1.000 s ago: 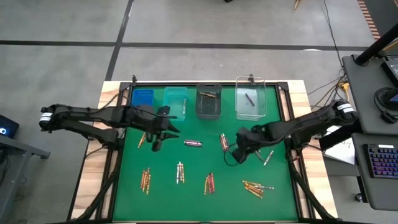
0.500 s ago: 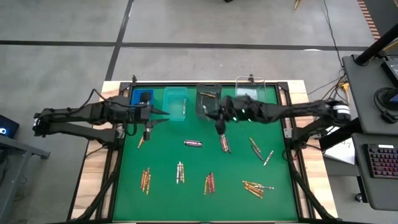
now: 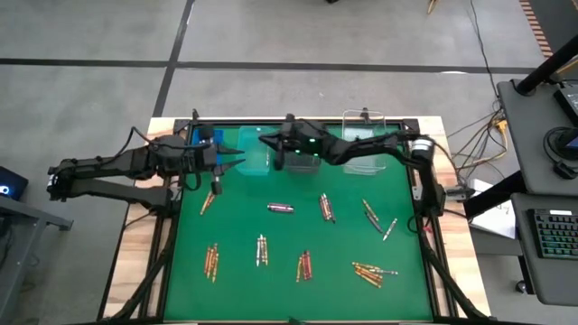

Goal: Sort crayons
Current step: Put the white crayon into the light blue bin, then put the red crayon into the blue bin

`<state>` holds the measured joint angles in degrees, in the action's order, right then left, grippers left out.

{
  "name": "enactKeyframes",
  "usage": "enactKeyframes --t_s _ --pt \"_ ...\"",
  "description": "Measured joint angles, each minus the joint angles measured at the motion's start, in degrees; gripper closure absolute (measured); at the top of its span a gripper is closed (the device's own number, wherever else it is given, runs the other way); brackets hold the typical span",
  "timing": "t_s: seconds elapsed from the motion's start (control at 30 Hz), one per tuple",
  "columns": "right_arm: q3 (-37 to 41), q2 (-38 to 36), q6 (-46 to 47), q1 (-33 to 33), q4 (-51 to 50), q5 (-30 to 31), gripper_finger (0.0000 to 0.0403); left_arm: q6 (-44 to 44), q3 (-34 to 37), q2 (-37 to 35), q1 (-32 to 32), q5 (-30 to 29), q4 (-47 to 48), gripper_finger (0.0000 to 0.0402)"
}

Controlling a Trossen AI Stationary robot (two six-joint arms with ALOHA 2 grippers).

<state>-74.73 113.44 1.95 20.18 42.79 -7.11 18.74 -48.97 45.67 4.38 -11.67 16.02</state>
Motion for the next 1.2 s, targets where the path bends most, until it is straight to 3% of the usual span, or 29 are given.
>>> enactKeyframes --t_s 0.33,0.63,1.0,1.2 --pt "-15.2 6.4 0.3 0.0 -24.9 4.3 0.0394 -8.2 0.0 -0.2 0.0 -1.0 3.0 0.0326" --pt "-15.7 6.2 1.6 0.0 -26.4 4.1 0.0388 -17.6 0.1 -0.2 0.0 -1.0 6.7 0.0326" --pt "-15.7 5.9 3.7 -0.2 -28.0 4.1 0.0291 -32.5 0.1 0.4 0.0 -1.1 16.1 0.0326" --pt "-15.7 3.4 3.4 -0.4 -34.3 3.5 0.0267 -41.9 1.3 1.9 0.0 -1.4 21.9 0.0326"
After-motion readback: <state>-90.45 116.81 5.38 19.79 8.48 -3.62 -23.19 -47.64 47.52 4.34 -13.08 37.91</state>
